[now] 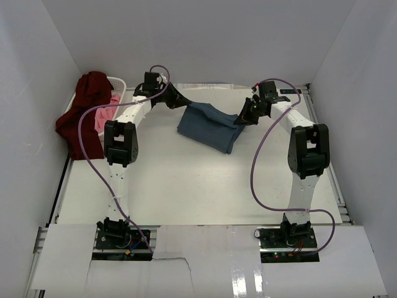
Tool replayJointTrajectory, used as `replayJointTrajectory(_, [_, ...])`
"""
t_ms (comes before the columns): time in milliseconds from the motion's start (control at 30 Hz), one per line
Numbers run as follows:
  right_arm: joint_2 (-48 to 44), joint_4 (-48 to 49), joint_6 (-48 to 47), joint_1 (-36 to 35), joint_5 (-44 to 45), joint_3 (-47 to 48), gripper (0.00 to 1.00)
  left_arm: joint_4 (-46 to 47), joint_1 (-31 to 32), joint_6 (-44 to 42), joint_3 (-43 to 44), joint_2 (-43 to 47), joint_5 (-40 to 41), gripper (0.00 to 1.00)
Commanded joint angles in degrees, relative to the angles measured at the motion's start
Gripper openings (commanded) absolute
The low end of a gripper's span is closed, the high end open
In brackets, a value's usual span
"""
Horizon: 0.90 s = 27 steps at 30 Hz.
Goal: Fold and stack the t-shirts
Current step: Fold the long partially folded tshirt into a neat square
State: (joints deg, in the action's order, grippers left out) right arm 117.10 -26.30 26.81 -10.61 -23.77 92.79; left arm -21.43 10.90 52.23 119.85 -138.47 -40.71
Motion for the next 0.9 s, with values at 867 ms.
replayJointTrajectory(867, [25.02, -10.34, -4.66, -3.8, -0.4, 27.0, 0.08, -0.37, 1.76, -6.61, -35.1, 20.43, 6.34, 0.05])
